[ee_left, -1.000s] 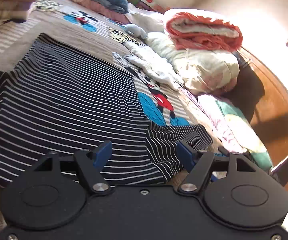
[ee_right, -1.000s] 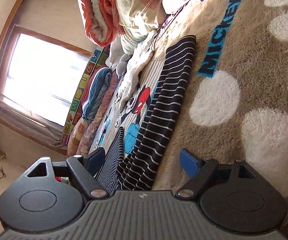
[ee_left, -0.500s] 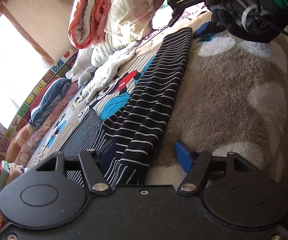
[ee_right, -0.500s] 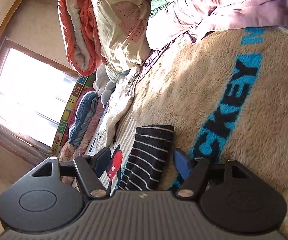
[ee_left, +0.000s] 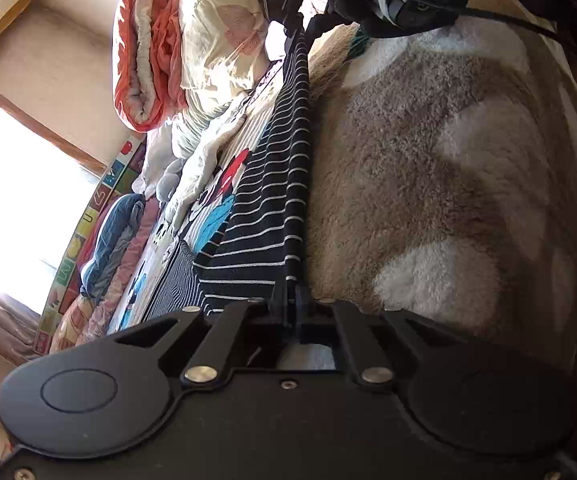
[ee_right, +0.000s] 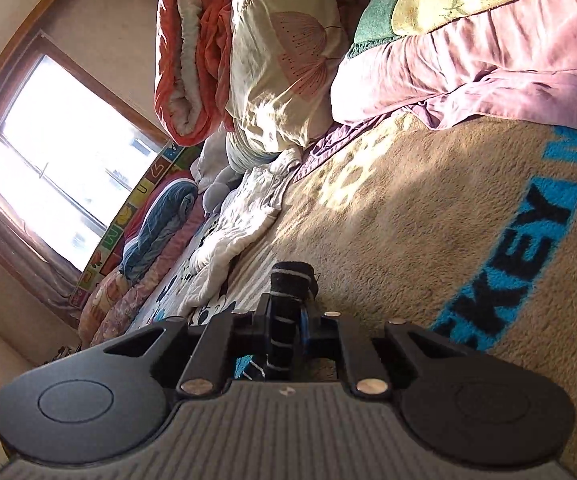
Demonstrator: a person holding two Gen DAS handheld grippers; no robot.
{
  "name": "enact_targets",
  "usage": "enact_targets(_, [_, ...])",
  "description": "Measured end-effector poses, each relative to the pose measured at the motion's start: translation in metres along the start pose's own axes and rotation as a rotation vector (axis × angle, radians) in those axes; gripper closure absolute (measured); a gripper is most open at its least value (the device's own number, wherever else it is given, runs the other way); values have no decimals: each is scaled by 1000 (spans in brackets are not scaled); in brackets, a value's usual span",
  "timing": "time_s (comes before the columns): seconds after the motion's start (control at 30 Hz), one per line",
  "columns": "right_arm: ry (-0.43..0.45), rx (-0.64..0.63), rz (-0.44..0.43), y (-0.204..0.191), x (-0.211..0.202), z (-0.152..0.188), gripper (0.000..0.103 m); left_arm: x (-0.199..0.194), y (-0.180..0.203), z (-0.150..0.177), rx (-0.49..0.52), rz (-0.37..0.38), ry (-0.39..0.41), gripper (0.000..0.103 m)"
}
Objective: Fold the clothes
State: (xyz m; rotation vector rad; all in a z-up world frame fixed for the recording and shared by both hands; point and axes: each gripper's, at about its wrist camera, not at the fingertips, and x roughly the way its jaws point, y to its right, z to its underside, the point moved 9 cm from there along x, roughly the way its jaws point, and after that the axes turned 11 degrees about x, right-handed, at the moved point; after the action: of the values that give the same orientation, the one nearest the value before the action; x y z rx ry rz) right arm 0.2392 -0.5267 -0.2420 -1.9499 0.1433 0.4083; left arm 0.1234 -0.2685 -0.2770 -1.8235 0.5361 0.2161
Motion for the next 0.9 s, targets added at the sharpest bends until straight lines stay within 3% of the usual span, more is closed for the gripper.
enact_targets(0.03, [9,4,0,1,-1,-2,88,-2,2,0,11,-1,13,100])
enact_targets(0.1, [23,8,3,2,-4,-6,88,-12,-4,-4,-15,-7,46,78])
enact_targets(0.13, [23,3,9,3,-4,-6,88,-18,-7,-6,-28,-11,62,56])
enact_targets(0.17, [20,0,10,3,-4,-5,88,-24,-10,-6,-42,-19,69,47])
enact_targets(0.2, [15,5,9,4,-3,-5,83,-27,-11,-3,-53,-17,53,47])
enact_targets(0.3, [9,32,13,7,0,-4,47,-27,-13,11,-75,-5,-4,46])
enact_targets(0.37, [8,13,18,6,2,-2,48,-22,-16,18,-95,-9,-33,46])
enact_targets(0.4, [6,4,18,6,3,-1,54,-19,-17,21,-110,-8,-47,46])
enact_targets(0.43, [2,-2,16,5,4,0,70,-17,-18,22,-142,5,-56,46])
enact_targets(0.5, [-9,-5,9,4,6,2,90,-13,-21,24,-195,36,-64,48])
enact_targets(0.53, [-6,-8,8,3,5,2,95,-12,-22,26,-218,53,-64,49])
enact_targets(0.77, [55,25,59,16,-1,-10,96,-2,-29,33,-380,174,-67,48])
enact_targets(0.87, [67,85,50,22,-2,-14,84,0,-33,34,-427,210,-63,48])
enact_targets(0.9, [76,94,38,22,-4,-15,71,-3,-36,32,-434,200,-46,48])
